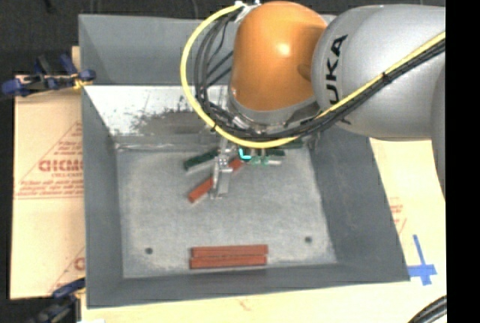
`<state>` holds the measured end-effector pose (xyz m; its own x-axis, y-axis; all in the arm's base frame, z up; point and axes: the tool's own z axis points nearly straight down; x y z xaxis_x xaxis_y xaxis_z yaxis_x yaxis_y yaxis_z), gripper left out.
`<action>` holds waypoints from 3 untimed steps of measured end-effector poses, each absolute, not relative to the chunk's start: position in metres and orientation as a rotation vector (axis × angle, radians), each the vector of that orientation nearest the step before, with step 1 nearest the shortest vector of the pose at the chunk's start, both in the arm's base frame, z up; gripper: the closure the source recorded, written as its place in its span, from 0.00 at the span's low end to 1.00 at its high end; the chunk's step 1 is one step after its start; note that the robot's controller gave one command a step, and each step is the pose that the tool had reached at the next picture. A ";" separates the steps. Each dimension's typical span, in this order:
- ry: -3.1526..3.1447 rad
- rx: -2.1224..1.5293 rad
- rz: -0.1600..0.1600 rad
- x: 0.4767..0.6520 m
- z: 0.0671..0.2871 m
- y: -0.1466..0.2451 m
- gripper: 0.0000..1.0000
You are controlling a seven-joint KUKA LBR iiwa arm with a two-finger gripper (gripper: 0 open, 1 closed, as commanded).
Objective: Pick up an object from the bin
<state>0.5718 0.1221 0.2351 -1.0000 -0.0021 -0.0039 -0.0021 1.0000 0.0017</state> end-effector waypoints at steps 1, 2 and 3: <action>3.130 -0.090 0.002 0.549 0.199 0.120 0.00; 3.129 -0.166 0.001 0.550 0.141 0.102 0.00; 3.130 -0.140 0.003 0.561 0.077 0.088 0.00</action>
Offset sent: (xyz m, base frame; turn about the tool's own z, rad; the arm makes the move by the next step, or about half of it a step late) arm -0.0099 -0.0433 -0.1544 -0.1411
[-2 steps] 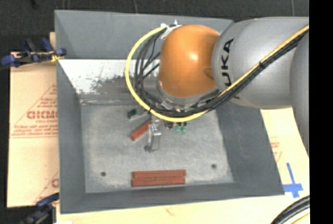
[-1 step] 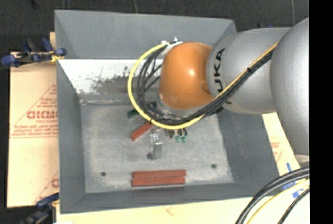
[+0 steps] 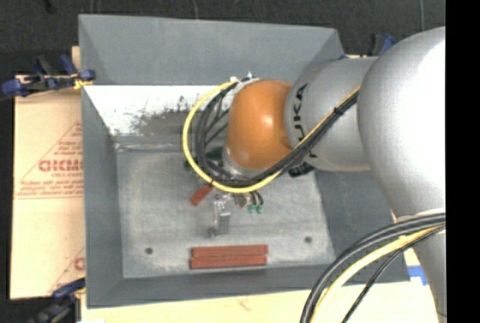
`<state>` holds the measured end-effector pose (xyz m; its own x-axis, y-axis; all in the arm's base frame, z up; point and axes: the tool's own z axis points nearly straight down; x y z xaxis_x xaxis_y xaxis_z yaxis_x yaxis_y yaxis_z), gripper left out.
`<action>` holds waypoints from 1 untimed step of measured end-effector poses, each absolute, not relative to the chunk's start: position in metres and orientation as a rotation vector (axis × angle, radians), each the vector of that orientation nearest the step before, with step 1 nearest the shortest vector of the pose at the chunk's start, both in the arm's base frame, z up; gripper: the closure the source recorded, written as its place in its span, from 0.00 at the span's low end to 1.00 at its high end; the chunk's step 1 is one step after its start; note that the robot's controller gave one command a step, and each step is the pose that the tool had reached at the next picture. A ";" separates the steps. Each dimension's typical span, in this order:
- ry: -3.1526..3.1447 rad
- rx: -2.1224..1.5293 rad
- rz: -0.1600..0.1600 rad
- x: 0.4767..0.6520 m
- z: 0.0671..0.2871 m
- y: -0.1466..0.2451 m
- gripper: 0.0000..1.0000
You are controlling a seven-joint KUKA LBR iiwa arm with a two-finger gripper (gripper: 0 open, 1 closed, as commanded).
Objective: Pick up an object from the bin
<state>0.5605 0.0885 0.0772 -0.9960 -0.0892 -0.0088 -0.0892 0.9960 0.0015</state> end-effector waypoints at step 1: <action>3.134 -0.136 0.001 0.645 0.072 0.084 1.00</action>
Offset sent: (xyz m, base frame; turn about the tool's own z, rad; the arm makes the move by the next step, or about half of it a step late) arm 0.0000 0.0000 0.0000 0.0000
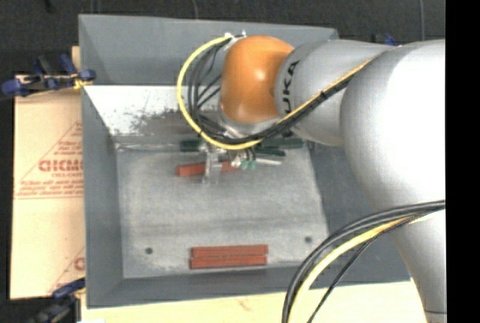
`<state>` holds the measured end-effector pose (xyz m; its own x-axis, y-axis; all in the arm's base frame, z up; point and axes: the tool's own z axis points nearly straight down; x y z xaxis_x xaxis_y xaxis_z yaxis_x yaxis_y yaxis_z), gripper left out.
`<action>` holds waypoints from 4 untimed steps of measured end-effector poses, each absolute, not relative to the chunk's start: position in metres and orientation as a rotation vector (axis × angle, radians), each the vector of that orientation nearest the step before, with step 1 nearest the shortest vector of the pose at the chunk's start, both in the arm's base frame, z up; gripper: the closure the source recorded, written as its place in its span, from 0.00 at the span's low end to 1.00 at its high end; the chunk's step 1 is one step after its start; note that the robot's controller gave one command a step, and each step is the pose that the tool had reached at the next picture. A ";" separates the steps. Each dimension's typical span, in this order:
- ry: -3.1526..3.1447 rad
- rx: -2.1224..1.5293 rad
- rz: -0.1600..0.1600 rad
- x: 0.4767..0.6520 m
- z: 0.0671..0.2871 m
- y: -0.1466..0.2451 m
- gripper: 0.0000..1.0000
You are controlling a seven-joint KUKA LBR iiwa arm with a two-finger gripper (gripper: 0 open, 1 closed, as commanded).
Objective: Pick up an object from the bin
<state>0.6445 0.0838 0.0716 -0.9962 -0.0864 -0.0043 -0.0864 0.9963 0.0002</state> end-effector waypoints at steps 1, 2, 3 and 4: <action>3.135 -0.134 0.001 0.645 0.072 0.084 1.00; 3.139 -0.183 -0.002 0.638 0.120 0.085 1.00; 3.100 -0.418 -0.002 0.645 0.145 0.096 1.00; 3.092 -0.583 0.000 0.640 0.175 0.087 1.00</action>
Offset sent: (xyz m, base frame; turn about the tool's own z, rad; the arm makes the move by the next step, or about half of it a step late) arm -0.0184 0.0092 0.2256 -0.1263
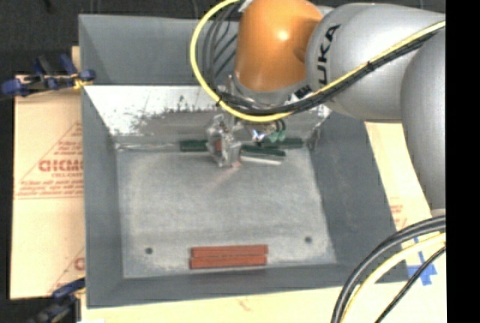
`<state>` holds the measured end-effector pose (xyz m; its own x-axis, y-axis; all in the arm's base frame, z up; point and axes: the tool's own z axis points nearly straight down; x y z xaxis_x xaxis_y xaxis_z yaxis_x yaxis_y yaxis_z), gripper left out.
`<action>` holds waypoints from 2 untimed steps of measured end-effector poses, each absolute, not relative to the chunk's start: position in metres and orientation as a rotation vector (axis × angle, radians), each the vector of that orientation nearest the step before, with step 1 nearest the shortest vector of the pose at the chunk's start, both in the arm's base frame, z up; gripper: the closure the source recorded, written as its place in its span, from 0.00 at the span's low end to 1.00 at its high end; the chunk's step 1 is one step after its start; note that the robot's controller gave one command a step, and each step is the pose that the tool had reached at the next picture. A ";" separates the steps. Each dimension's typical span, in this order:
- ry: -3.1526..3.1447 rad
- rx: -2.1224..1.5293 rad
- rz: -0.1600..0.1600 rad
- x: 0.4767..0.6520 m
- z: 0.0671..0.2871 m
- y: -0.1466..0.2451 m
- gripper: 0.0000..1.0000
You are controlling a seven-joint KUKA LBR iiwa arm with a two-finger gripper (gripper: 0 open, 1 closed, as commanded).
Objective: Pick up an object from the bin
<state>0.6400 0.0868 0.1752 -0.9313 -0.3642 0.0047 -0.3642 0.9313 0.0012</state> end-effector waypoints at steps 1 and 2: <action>-3.087 0.627 0.000 0.620 0.342 0.115 1.00; -3.085 0.625 -0.001 0.620 0.340 0.115 1.00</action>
Offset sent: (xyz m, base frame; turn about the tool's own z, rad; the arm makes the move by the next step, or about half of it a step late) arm 0.0000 0.0000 0.0000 0.0000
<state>0.6196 0.1152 0.3405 -0.9210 -0.3894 -0.0057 -0.3894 0.9211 -0.0005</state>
